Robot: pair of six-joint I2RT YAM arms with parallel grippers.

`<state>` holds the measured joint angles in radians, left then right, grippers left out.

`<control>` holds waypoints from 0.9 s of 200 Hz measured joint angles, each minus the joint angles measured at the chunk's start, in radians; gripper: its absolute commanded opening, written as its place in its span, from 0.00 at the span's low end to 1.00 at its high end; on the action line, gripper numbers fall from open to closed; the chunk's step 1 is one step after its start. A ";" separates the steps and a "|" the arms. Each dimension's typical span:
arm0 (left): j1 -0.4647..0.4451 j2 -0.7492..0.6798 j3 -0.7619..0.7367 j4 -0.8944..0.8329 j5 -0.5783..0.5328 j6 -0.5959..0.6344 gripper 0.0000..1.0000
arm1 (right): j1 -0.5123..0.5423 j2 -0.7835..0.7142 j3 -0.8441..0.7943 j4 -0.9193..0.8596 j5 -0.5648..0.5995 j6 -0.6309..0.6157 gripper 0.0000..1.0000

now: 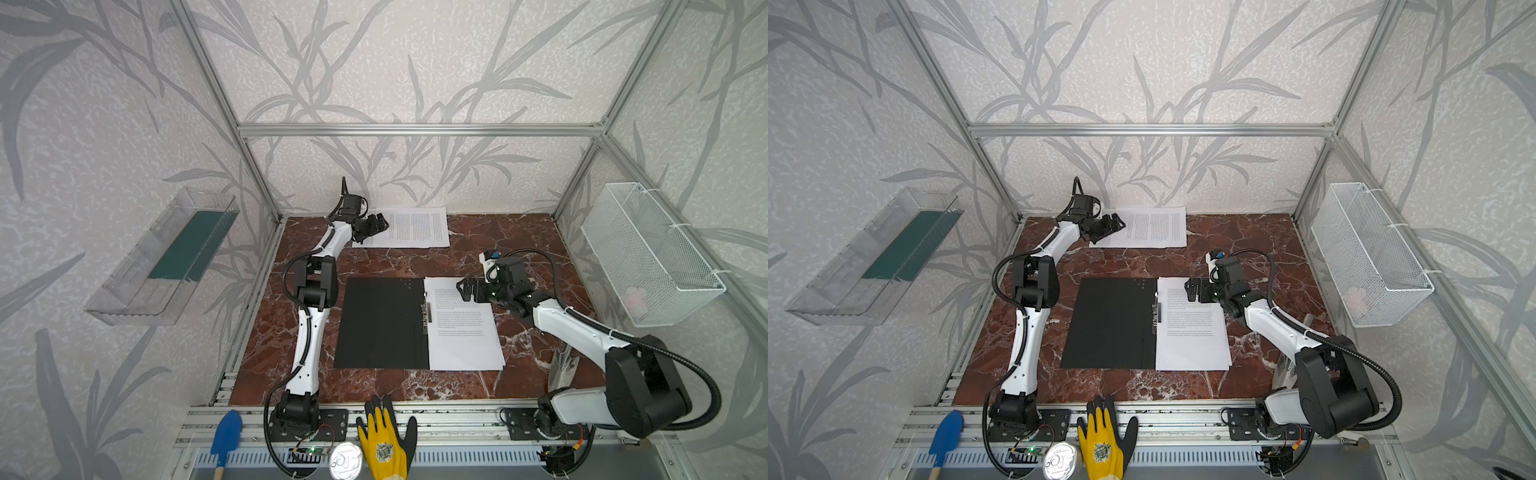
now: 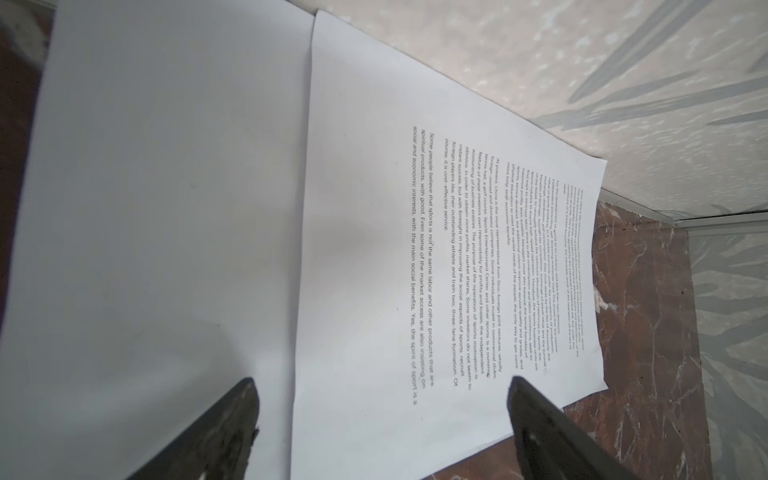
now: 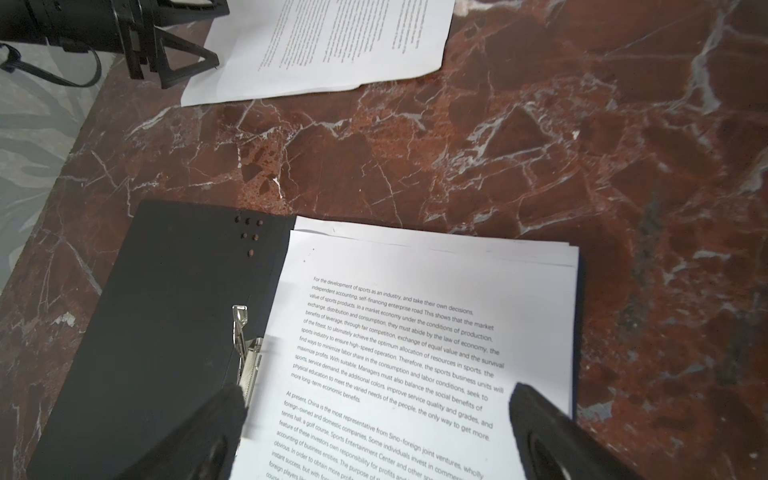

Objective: Put the files into the folder
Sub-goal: 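Release the sheet and raise the right gripper while left arm lifts, then move both grippers to the loose sheet farther from the robot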

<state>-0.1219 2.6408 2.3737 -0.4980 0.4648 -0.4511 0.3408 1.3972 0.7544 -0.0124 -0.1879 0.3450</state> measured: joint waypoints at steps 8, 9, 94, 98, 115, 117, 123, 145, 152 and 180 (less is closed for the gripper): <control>0.001 0.016 0.029 -0.014 0.008 -0.001 0.94 | 0.000 0.011 0.000 0.006 -0.008 0.003 0.99; 0.001 0.019 0.034 -0.018 0.009 -0.001 0.94 | 0.000 0.012 0.000 0.007 -0.008 0.003 0.99; -0.003 0.065 0.098 -0.075 0.142 -0.085 0.93 | -0.056 0.019 0.000 0.037 -0.072 0.044 0.99; -0.005 0.065 0.098 -0.076 0.144 -0.085 0.93 | -0.062 0.019 0.000 0.037 -0.075 0.048 0.99; -0.021 0.044 0.056 -0.064 0.159 -0.081 0.93 | -0.079 0.019 0.000 0.036 -0.074 0.056 0.99; -0.023 0.040 0.048 -0.060 0.159 -0.080 0.93 | -0.082 0.019 0.000 0.036 -0.074 0.056 0.99; -0.033 0.016 0.003 -0.046 0.160 -0.079 0.93 | -0.088 0.019 0.000 0.035 -0.071 0.061 0.99; -0.092 -0.098 -0.202 0.009 0.153 -0.076 0.93 | -0.115 0.028 0.002 0.034 -0.065 0.087 0.99; -0.116 -0.133 -0.267 0.034 0.151 -0.079 0.93 | -0.124 0.033 0.002 0.034 -0.065 0.096 0.99; -0.206 -0.251 -0.492 0.151 0.145 -0.099 0.93 | -0.154 0.092 0.039 0.035 -0.064 0.135 0.99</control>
<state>-0.3275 2.3901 1.8816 -0.3466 0.6102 -0.5503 0.1864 1.4887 0.7929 0.0223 -0.2523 0.4797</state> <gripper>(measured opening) 0.931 0.991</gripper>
